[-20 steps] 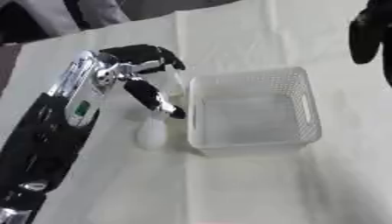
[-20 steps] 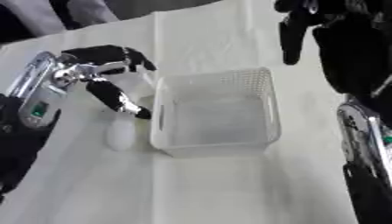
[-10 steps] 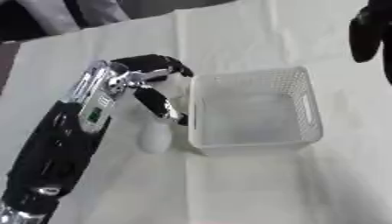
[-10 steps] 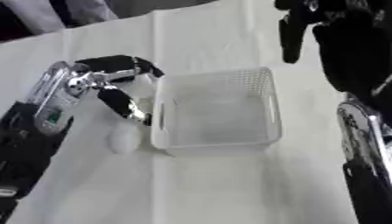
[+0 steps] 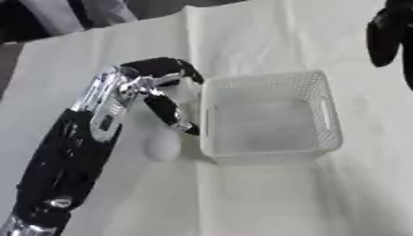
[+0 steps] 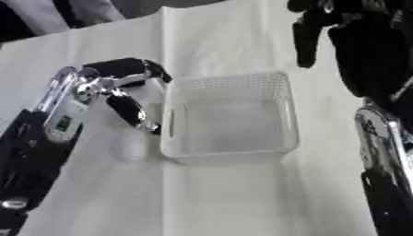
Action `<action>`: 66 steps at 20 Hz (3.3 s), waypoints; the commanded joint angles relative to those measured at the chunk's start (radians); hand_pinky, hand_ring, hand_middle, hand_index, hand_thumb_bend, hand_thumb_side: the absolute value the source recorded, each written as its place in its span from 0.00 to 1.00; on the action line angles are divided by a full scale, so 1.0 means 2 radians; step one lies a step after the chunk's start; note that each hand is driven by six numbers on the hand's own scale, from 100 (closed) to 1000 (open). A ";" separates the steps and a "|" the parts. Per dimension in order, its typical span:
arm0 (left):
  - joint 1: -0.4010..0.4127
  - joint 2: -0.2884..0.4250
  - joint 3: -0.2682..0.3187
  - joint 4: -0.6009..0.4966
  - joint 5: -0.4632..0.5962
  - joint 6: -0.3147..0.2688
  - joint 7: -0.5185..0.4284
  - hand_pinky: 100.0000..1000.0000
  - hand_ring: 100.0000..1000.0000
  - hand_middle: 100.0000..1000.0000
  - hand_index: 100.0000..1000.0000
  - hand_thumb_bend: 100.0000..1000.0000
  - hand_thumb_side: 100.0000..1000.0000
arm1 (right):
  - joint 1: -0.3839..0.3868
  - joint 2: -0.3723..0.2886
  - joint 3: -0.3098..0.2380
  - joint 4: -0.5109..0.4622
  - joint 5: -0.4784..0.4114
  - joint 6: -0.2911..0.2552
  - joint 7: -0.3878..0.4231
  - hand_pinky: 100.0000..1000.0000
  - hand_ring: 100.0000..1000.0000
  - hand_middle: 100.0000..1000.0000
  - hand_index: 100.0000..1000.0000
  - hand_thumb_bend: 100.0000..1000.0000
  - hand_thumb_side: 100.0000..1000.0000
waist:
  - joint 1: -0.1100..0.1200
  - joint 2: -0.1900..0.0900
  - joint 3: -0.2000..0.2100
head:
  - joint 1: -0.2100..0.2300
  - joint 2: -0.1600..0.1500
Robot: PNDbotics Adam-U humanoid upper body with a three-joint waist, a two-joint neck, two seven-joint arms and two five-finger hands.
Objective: Pick up objects on the table and place them in the box.
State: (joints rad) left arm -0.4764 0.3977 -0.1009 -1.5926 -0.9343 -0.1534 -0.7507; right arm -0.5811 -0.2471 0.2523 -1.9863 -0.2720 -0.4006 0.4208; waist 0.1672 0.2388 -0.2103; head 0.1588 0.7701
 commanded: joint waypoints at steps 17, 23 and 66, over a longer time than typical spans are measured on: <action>0.036 0.023 0.015 -0.021 0.045 0.014 0.321 0.00 0.00 0.00 0.06 0.00 0.00 | -0.008 0.003 -0.002 -0.007 -0.002 -0.003 0.004 0.09 0.23 0.56 0.78 0.00 0.98 | -0.014 0.000 0.009 | 0.002 0.000; 0.035 0.044 0.037 -0.033 0.083 0.023 0.360 0.00 0.00 0.00 0.05 0.00 0.00 | -0.006 0.003 -0.002 -0.007 -0.002 -0.002 0.005 0.09 0.23 0.56 0.78 0.00 0.98 | -0.015 -0.002 0.013 | 0.002 0.000; -0.112 0.090 -0.046 -0.093 0.226 -0.072 0.344 0.00 0.00 0.00 0.07 0.00 0.00 | -0.002 0.008 0.004 -0.007 -0.012 0.021 0.009 0.10 0.24 0.56 0.78 0.00 0.98 | 0.007 -0.033 -0.034 | 0.016 0.000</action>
State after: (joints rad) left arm -0.6808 0.5363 -0.1869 -1.7722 -0.4692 -0.2574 -0.0680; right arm -0.5660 -0.2301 0.2585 -1.9863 -0.2913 -0.3571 0.4345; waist 0.1867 0.1842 -0.2813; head 0.1792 0.7701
